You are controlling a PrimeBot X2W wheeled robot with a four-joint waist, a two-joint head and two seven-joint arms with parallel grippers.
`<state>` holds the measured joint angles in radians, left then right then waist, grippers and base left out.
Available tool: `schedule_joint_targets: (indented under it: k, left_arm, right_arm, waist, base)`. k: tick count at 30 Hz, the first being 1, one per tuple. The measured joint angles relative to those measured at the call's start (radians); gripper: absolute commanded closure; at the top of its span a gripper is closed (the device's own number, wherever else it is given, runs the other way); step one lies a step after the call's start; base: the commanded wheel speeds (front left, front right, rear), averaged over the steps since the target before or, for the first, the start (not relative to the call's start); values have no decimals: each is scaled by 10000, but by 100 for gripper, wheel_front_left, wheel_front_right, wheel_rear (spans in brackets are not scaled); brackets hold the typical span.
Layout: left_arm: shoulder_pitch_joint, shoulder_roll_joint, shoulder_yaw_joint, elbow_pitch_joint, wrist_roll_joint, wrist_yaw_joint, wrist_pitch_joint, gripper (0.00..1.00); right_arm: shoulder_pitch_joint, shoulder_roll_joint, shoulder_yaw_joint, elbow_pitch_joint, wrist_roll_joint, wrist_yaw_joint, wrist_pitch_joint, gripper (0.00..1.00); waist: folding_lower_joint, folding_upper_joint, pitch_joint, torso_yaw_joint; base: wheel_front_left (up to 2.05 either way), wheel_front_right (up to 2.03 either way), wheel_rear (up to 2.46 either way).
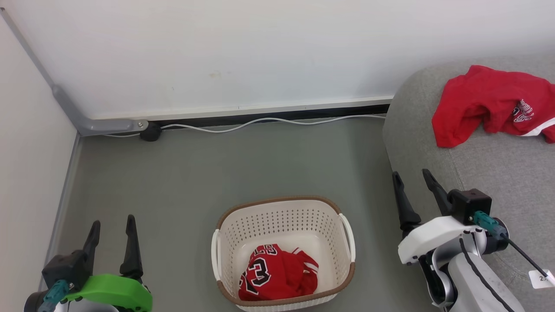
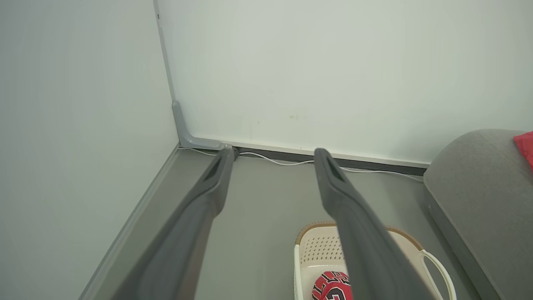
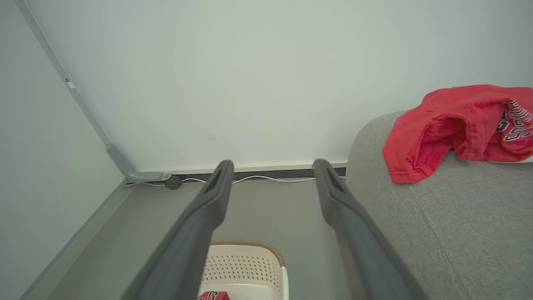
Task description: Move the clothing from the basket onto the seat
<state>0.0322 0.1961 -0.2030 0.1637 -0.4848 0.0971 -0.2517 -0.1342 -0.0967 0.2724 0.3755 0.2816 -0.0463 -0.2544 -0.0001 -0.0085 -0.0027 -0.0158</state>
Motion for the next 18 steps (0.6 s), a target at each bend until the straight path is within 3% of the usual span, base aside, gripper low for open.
schedule_joint_targets:
  k: [18]
  left_arm:
    - [381, -102, 257, -487, 226, 0, -2, 0]
  right_arm:
    - [291, -6, -12, -562, -104, -173, 0, 0]
  waist:
    - [0, 0, 50, -111]
  base:
    - [0, 0, 0]
